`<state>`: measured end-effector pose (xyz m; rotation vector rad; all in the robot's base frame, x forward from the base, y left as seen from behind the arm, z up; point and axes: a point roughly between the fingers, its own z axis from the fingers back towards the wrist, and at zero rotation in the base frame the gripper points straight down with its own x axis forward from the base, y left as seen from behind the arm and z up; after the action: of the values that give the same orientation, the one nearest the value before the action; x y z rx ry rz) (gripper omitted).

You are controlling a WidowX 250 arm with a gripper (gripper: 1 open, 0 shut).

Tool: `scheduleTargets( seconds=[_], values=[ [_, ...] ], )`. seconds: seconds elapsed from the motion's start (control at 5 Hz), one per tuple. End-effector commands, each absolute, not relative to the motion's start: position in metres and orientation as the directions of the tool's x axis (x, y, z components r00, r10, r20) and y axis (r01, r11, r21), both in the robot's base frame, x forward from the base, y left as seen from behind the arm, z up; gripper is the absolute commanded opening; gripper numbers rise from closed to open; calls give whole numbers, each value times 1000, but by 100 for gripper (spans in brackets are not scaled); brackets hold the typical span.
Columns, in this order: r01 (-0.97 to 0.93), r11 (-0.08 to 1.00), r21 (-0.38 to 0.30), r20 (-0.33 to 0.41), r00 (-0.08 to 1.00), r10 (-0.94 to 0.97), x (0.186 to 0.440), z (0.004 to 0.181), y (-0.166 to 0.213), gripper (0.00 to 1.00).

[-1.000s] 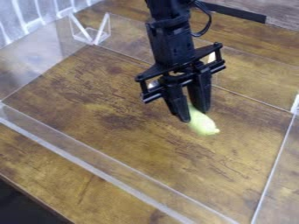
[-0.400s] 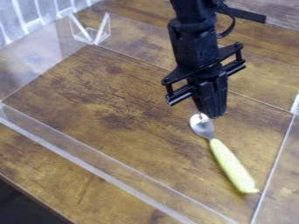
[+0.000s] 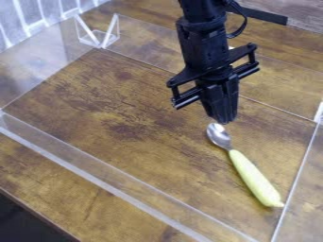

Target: Move the green spoon to the right

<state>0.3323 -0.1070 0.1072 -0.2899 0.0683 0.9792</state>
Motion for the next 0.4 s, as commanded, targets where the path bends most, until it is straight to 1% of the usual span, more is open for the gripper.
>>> scheduleTargets(
  seconds=[0.0, 0.2],
  values=[
    [-796, 546, -262, -156, 593, 790, 336, 130, -111, 0],
    [-791, 550, -268, -152, 599, 787, 336, 137, -110, 0]
  ],
)
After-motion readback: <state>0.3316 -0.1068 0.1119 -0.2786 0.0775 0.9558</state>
